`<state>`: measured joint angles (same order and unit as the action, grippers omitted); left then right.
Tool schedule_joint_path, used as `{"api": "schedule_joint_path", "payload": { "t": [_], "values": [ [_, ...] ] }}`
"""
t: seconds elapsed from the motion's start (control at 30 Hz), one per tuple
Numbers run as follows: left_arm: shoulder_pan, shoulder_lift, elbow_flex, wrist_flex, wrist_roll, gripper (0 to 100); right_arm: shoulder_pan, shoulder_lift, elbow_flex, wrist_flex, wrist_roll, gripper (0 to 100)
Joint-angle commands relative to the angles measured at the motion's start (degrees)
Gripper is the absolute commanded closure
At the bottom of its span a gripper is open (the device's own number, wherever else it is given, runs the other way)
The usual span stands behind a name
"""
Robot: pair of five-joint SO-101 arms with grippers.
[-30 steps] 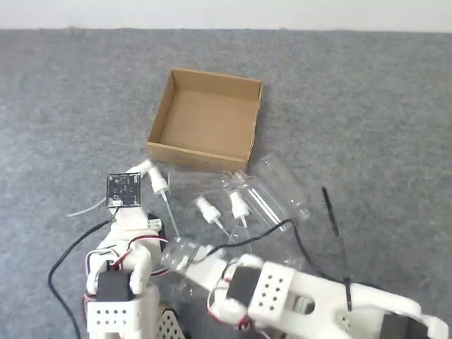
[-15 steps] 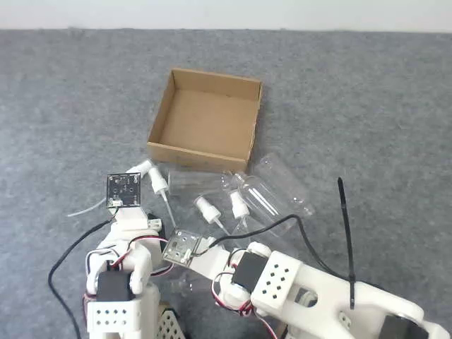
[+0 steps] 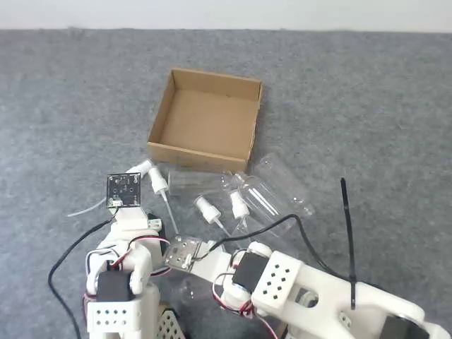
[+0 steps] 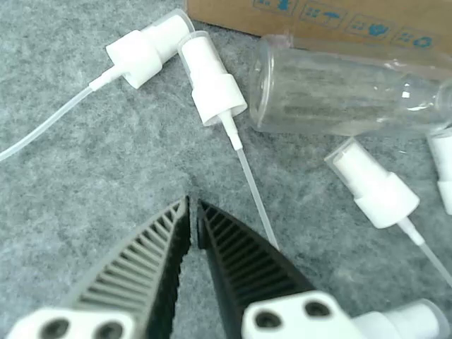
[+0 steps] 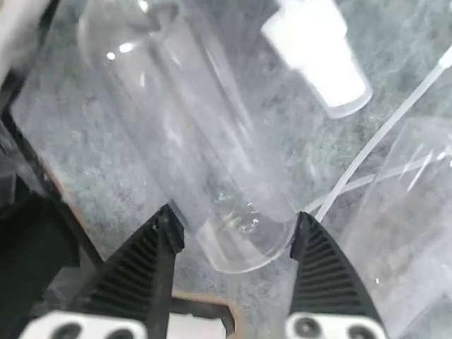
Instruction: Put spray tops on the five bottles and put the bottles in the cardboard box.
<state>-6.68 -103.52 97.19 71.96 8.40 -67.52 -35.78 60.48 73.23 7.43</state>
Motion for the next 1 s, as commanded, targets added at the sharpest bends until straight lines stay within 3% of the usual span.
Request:
{"api": "schedule_joint_path", "payload": {
  "t": [0.0,0.2,0.43,0.67,0.97],
  "values": [
    [-0.2,-0.8,-0.7,0.4,-0.3,98,4.2,-0.4,-2.5,2.6,1.4,90.1],
    [-0.2,-0.8,-0.7,0.4,-0.3,98,11.9,-1.8,-3.9,5.2,6.1,90.3],
    [-0.2,-0.8,-0.7,0.4,-0.3,98,17.5,-13.4,-9.9,14.4,8.9,90.5],
    [-0.2,-0.8,-0.7,0.4,-0.3,98,21.5,-22.9,-10.1,15.5,9.6,90.5],
    [-0.2,-0.8,-0.7,0.4,-0.3,98,31.9,-25.9,-10.2,15.3,9.7,90.5]
  ]
}}
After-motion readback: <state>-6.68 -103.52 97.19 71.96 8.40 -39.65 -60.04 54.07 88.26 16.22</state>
